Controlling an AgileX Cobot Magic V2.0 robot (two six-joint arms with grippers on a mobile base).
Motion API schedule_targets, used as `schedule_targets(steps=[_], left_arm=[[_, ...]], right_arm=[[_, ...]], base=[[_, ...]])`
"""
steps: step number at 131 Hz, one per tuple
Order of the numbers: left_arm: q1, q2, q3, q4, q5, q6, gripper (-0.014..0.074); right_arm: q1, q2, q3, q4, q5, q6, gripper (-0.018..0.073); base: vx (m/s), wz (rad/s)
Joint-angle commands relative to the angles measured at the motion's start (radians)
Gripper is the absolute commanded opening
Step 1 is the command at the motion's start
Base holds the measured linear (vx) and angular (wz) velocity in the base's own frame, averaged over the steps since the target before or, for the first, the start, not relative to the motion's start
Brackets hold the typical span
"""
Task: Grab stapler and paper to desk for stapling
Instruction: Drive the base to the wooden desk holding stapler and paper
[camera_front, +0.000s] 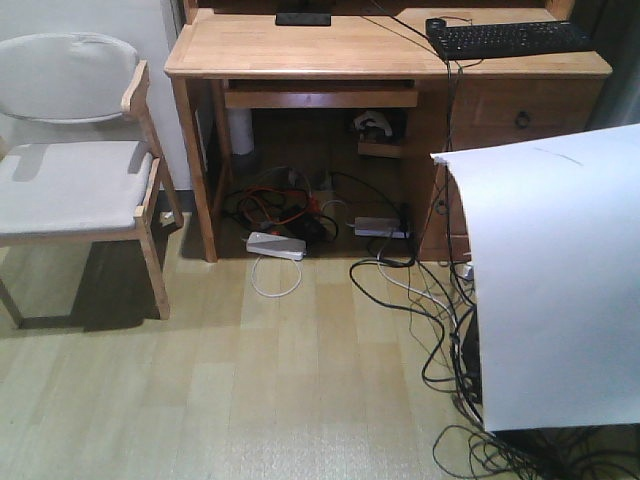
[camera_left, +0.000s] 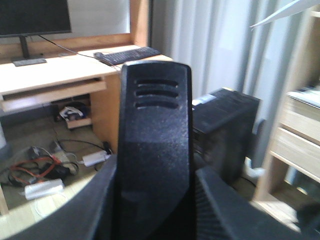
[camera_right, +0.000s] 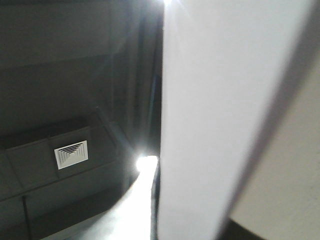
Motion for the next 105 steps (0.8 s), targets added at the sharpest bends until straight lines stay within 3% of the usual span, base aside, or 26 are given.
schedule_targets(steps=[1, 105], left_arm=[[-0.004, 0.018, -0.026, -0.018, -0.108, -0.002, -0.0006], [-0.004, 0.018, -0.026, -0.018, -0.108, -0.002, -0.0006]], right_arm=[[-0.007, 0.008, -0.028, 0.007, -0.035, -0.005, -0.0002], [-0.007, 0.008, -0.028, 0.007, -0.035, -0.005, -0.0002]], base=[[0.35, 0.02], [0.38, -0.01]])
